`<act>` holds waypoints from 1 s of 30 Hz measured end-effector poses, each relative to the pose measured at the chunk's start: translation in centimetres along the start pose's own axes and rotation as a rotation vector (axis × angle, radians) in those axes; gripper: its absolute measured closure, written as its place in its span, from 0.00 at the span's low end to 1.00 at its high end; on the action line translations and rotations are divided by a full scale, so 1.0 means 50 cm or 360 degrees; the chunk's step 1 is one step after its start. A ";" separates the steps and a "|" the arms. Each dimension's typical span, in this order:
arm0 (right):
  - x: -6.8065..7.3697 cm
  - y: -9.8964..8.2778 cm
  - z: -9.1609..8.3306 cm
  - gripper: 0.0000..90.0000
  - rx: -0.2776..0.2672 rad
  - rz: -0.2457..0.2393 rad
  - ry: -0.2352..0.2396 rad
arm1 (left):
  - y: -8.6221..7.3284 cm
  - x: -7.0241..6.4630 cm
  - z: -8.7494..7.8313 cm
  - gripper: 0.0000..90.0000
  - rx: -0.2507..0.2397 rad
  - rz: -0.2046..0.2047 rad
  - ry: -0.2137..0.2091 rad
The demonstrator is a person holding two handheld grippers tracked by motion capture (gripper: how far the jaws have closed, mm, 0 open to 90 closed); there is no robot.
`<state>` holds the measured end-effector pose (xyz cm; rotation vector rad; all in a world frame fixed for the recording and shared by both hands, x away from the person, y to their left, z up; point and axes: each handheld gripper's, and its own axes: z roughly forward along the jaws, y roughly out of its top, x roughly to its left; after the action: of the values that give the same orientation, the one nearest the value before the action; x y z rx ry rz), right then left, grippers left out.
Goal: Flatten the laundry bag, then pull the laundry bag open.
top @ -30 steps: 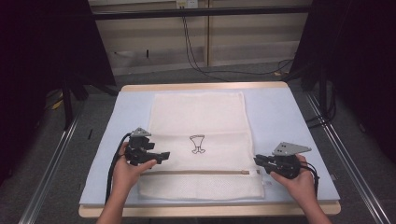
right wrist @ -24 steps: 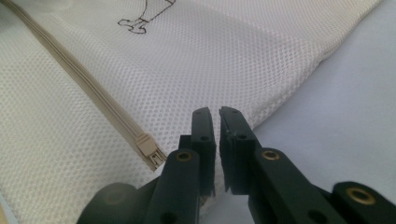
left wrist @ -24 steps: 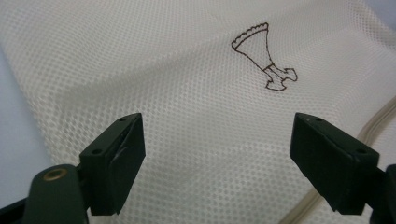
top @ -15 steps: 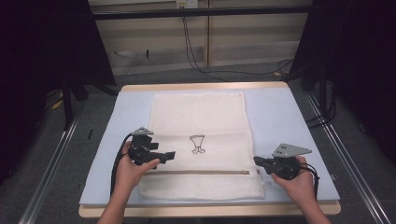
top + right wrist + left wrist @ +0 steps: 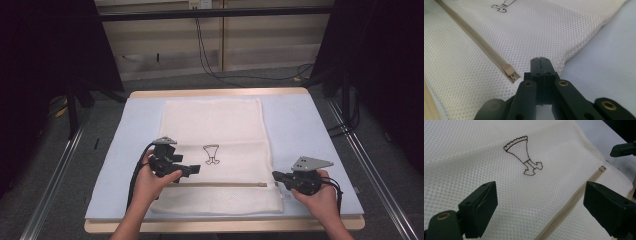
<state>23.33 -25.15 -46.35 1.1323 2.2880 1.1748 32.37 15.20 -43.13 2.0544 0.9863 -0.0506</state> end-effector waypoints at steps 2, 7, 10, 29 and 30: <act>-0.001 0.000 -0.001 1.00 0.0002 0.0006 0.0000 | 0.001 -0.004 0.004 0.12 0.0000 -0.0003 -0.0009; -0.004 -0.001 0.004 1.00 0.0011 0.0008 -0.0012 | 0.004 -0.008 0.011 0.10 0.0004 0.0001 -0.0016; -0.003 -0.001 0.003 1.00 0.0004 0.0007 -0.0007 | 0.006 -0.012 0.015 0.11 0.0030 0.0013 -0.0022; -0.004 -0.010 -0.002 1.00 0.0010 0.0006 0.0004 | 0.024 -0.062 0.057 0.14 0.0094 0.0015 -0.0154; -0.004 -0.010 -0.003 1.00 0.0011 0.0003 0.0005 | 0.025 -0.065 0.059 0.14 0.0105 0.0023 -0.0161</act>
<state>23.12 -25.55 -46.69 1.1357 2.2956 1.1711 31.82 10.68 -43.04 2.0971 0.9185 -0.1796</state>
